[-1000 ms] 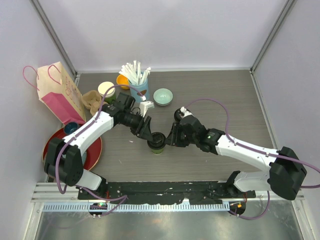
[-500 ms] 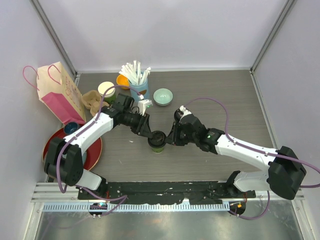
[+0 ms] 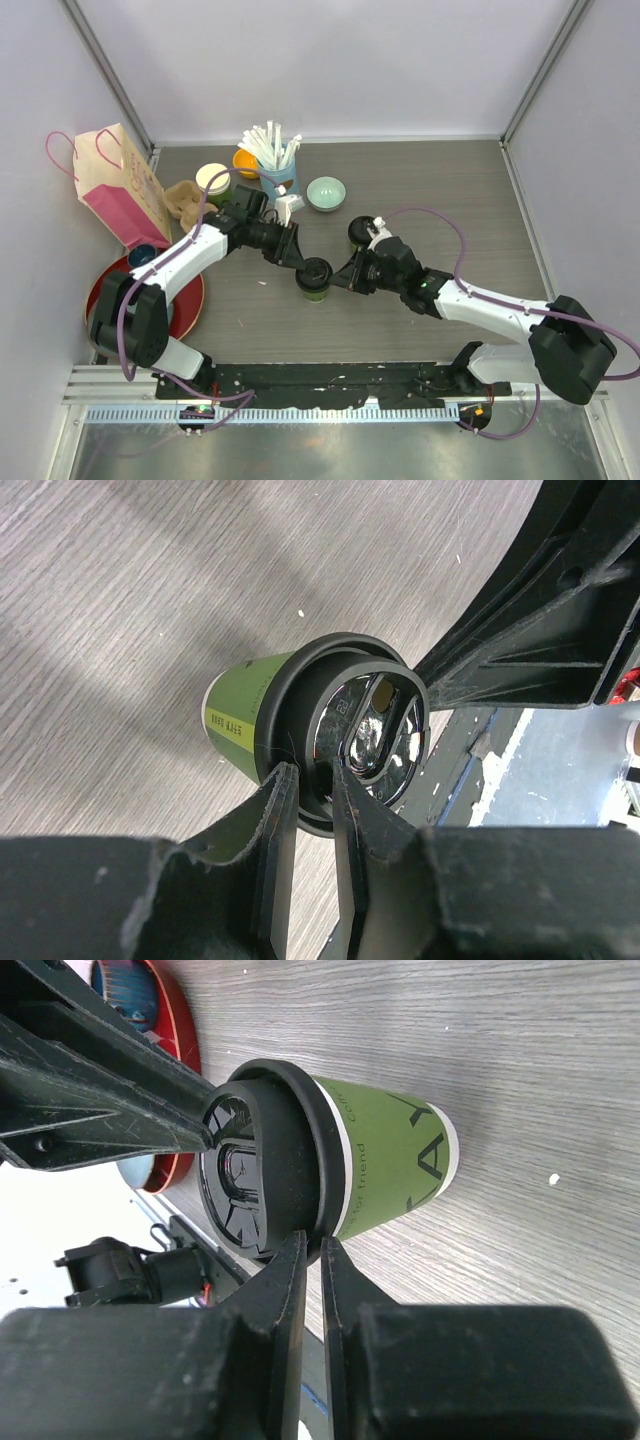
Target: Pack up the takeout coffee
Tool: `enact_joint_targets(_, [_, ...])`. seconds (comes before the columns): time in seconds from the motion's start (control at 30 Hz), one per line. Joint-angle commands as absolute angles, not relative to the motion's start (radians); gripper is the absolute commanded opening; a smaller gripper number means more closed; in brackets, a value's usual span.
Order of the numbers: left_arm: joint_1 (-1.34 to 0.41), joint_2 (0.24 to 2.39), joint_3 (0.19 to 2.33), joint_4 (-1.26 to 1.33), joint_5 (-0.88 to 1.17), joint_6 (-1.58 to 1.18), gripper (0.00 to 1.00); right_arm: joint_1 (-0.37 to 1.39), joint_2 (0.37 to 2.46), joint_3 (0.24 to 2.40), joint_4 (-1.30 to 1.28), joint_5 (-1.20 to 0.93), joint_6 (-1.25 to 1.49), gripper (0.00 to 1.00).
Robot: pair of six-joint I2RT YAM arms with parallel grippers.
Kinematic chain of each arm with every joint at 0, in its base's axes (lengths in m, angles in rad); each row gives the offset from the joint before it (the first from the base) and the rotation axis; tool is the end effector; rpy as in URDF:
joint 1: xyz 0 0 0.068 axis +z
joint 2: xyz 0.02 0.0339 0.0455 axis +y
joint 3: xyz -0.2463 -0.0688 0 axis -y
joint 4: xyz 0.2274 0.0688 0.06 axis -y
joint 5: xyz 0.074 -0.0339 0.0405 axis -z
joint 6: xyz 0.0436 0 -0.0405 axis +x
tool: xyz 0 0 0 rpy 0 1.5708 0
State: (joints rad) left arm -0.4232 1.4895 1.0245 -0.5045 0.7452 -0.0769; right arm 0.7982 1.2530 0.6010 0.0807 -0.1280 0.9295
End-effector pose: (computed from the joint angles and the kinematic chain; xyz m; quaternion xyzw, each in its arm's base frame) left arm 0.2524 -0.1461 0.2232 0.2595 0.8577 -0.4051 0.1812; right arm 0.1767 0.1892 0.1938 0.0269 0.8760 0.4001 0.2679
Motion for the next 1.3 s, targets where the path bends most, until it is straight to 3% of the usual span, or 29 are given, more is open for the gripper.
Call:
enact_joint_targets(0.0, [-0.446,1.56,0.976,-0.548,0.644,-0.058,0.25,0.795,1.356,0.476,-0.006,-0.095,0.951,0.01])
enact_joint_targets(0.17, [-0.446,1.565,0.977,-0.552,0.638,-0.057,0.25,0.793,1.364,0.434,0.061,-0.103,0.966,0.01])
enact_joint_targets(0.37, [-0.445,1.533,1.003,-0.56,0.641,-0.045,0.25,0.793,1.313,0.517,-0.052,-0.058,0.902,0.01])
enact_joint_targets(1.03, [-0.344,1.445,1.135,-0.581,0.67,-0.005,0.4,0.793,1.385,0.772,-0.058,0.02,0.747,0.01])
enact_joint_targets(1.27, [-0.318,1.447,1.158,-0.603,0.686,0.031,0.43,0.796,1.382,0.844,-0.1,0.015,0.698,0.09])
